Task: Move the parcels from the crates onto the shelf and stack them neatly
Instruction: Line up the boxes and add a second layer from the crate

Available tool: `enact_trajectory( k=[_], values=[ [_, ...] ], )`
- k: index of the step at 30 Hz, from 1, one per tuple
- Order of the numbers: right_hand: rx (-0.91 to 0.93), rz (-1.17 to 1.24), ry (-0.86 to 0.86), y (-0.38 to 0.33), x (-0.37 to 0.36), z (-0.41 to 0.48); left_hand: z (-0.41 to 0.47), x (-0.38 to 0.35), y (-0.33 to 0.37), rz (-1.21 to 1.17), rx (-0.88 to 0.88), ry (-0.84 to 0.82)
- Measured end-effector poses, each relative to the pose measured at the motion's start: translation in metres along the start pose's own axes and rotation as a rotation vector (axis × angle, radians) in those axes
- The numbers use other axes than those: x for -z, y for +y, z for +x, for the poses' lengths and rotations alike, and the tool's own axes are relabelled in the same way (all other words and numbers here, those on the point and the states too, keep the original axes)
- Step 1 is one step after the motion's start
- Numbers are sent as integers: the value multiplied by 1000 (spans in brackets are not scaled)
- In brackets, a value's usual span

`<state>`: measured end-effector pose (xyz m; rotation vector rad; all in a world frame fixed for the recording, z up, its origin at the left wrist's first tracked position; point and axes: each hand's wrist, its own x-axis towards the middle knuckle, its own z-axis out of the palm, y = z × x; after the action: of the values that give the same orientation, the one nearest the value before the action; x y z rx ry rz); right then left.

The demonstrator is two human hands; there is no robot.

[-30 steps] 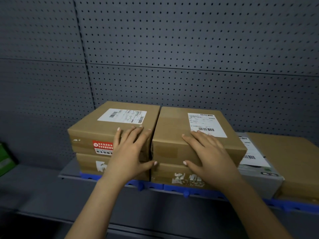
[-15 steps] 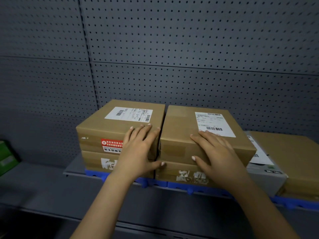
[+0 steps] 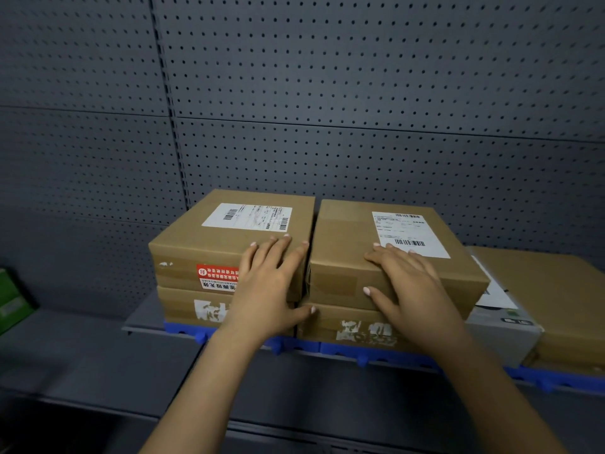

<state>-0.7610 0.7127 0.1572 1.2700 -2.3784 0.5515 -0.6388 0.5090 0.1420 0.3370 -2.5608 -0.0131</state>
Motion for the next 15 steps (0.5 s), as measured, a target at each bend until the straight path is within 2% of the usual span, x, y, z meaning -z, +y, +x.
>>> enact_trajectory(
  k=[15],
  values=[
    [-6, 24, 20, -2, -1, 2, -2, -3, -7, -37, -36, 15]
  ],
)
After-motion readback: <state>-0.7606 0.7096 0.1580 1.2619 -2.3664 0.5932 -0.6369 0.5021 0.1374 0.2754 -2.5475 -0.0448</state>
